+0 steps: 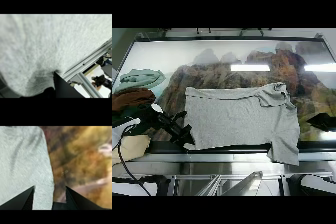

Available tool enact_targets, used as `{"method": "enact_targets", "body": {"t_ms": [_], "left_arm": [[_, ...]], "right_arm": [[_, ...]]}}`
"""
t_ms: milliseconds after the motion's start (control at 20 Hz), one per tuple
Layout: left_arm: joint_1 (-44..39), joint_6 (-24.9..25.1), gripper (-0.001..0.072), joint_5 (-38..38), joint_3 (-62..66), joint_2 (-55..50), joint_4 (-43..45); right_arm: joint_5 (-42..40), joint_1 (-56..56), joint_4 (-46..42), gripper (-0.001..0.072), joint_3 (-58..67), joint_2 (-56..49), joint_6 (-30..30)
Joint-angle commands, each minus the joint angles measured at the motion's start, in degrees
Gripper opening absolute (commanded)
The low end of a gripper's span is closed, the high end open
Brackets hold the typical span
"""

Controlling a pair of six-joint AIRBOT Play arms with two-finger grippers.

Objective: Fold the shirts.

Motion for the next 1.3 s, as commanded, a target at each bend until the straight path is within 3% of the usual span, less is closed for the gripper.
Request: {"method": "enact_targets", "body": {"t_ms": [0,400,450,500,550,600,650,900,1050,1250], "left_arm": [[0.74,0.02,0.0016,0.85,0.42,-0.52,1.60],[1.77,0.04,0.0017,0.66,0.42,-0.52,1.60],[1.79,0.04,0.0018,0.66,0.42,-0.52,1.60],[1.79,0.04,0.0018,0.66,0.42,-0.52,1.62],[1.79,0.22,0.0022,0.68,0.42,-0.52,1.68],[1.97,0.96,0.0023,0.68,0.42,-0.52,1.73],[2.43,1.09,0.0023,0.72,0.44,-0.52,1.73],[11.34,1.20,0.0023,-2.34,4.98,2.05,-1.36],[15.30,6.36,0.0023,-9.33,10.16,8.52,-12.55],[20.46,11.06,0.0023,-19.98,21.90,20.59,-37.55]], "right_arm": [[-1.64,0.04,1.22,0.0441,-4.94,-2.45,0.00],[-1.20,3.17,9.49,0.0427,-6.69,-9.22,-1.70],[-1.20,3.96,9.51,0.0329,-6.64,-9.22,-1.70],[-0.81,4.50,9.49,0.0184,-6.49,-9.20,-1.70],[0.04,4.55,9.49,0.0150,-6.23,-9.20,-1.70],[1.66,4.42,9.40,0.0056,-5.60,-9.16,-1.68],[3.67,4.15,9.22,0.0020,-4.52,-8.92,-1.64],[6.49,2.34,12.28,0.0019,1.07,-1.95,3.76],[8.26,2.34,28.59,0.0019,1.18,4.50,0.74],[12.31,2.34,57.57,0.0020,3.30,19.19,-3.74]]}}
